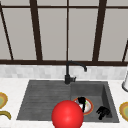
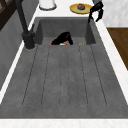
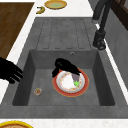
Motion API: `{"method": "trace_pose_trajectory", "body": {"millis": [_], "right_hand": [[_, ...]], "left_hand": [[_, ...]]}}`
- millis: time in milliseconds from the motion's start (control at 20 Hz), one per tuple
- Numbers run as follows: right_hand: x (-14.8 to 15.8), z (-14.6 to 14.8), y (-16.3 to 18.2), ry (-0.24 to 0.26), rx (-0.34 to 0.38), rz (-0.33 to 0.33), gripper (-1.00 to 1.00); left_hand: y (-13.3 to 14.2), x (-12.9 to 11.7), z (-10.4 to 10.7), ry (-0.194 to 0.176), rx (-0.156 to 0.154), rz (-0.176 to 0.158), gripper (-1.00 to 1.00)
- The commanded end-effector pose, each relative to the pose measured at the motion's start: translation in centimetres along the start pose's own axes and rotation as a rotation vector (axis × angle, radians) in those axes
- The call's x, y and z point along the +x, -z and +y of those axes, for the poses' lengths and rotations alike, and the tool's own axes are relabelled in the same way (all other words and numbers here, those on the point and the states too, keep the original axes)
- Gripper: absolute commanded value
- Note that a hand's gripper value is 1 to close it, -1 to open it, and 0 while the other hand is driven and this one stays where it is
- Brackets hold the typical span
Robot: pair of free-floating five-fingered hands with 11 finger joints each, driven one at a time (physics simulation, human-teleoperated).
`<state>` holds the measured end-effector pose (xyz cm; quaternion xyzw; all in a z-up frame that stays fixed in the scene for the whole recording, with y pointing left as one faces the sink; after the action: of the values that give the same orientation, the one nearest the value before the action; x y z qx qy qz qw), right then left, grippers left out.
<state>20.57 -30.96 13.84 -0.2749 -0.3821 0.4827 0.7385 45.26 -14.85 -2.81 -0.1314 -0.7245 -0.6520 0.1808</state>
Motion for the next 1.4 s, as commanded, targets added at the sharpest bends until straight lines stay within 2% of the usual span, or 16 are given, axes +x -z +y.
{"method": "trace_pose_trajectory", "body": {"millis": [0, 150, 300, 500, 700, 850, 1050, 1350], "right_hand": [[0.0, 0.0, 0.0, 0.0, 0.0, 0.0, 0.0], [0.0, 0.0, 0.0, 0.0, 0.0, 0.0, 0.0], [0.0, 0.0, 0.0, 0.0, 0.0, 0.0, 0.0], [0.0, 0.0, 0.0, 0.0, 0.0, 0.0, 0.0], [0.0, 0.0, 0.0, 0.0, 0.0, 0.0, 0.0], [0.0, 0.0, 0.0, 0.0, 0.0, 0.0, 0.0], [0.0, 0.0, 0.0, 0.0, 0.0, 0.0, 0.0], [0.0, 0.0, 0.0, 0.0, 0.0, 0.0, 0.0]], "left_hand": [[0.6, -0.9, -1.1, -0.054, -0.08, -0.002, -1.0], [1.4, -2.5, -1.0, -0.073, -0.056, 0.019, -1.0], [2.3, -3.7, -0.4, -0.086, -0.043, 0.017, -1.0], [2.9, -5.3, -0.4, -0.127, -0.064, 0.026, -1.0], [2.9, -7.7, -0.8, -0.172, -0.046, 0.026, -1.0], [2.9, -9.4, -1.3, -0.2, -0.052, 0.012, -1.0], [2.9, -11.6, -2.5, -0.207, -0.069, 0.002, -1.0], [3.1, -12.5, -2.0, -0.254, -0.086, 0.016, -1.0]]}}
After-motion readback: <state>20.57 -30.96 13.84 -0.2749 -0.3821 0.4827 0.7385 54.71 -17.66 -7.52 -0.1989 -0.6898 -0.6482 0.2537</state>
